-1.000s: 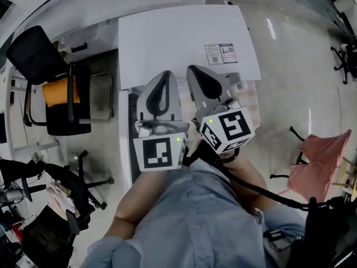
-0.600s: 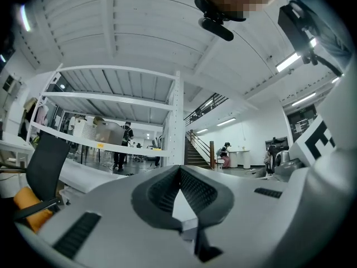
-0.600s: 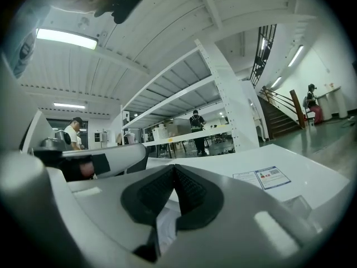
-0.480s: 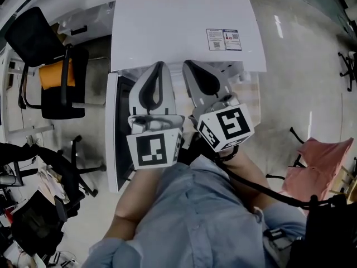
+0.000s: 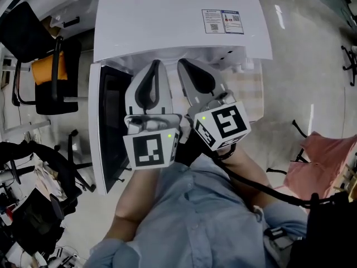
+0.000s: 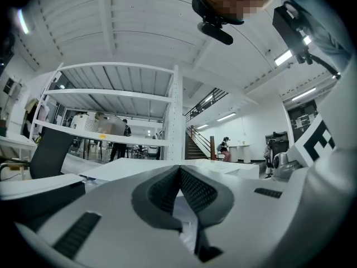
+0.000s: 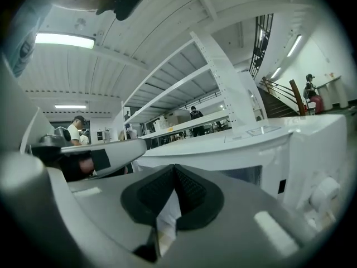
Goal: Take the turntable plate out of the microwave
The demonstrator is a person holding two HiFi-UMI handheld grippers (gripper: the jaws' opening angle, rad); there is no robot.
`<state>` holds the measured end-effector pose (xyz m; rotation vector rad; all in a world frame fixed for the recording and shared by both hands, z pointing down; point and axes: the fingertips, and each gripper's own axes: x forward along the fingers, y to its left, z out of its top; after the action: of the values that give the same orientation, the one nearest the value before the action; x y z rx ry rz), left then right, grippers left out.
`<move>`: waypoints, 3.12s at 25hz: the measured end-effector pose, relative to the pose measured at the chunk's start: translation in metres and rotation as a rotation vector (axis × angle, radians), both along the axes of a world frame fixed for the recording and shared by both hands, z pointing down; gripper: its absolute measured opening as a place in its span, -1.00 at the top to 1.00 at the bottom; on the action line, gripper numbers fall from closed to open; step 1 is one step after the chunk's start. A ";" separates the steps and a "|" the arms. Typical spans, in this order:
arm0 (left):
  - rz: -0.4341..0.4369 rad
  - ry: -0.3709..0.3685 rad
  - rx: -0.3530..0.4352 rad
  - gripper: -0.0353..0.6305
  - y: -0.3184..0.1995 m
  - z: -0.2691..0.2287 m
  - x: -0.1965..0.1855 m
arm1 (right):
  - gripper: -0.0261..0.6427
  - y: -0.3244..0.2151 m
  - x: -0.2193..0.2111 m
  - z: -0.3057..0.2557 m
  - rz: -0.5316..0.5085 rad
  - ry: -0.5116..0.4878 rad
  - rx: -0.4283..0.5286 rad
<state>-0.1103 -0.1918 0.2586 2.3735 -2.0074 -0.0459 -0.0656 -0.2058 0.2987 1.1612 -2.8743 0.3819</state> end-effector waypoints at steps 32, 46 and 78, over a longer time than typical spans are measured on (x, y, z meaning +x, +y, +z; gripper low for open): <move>-0.014 -0.010 -0.050 0.87 -0.028 0.108 -0.017 | 0.92 -0.007 -0.011 0.176 0.056 -0.134 -0.411; 0.016 0.047 -0.124 0.87 -0.036 0.104 -0.018 | 0.41 -0.020 -0.009 0.201 0.135 -0.393 -0.753; 0.021 0.053 -0.166 0.87 -0.031 0.105 -0.007 | 0.72 0.007 0.009 0.196 0.149 -0.549 -0.810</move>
<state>-0.1175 -0.2225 0.3641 2.2665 -1.8838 0.0565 -0.0565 -0.1984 0.4946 1.1984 -2.4774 1.8921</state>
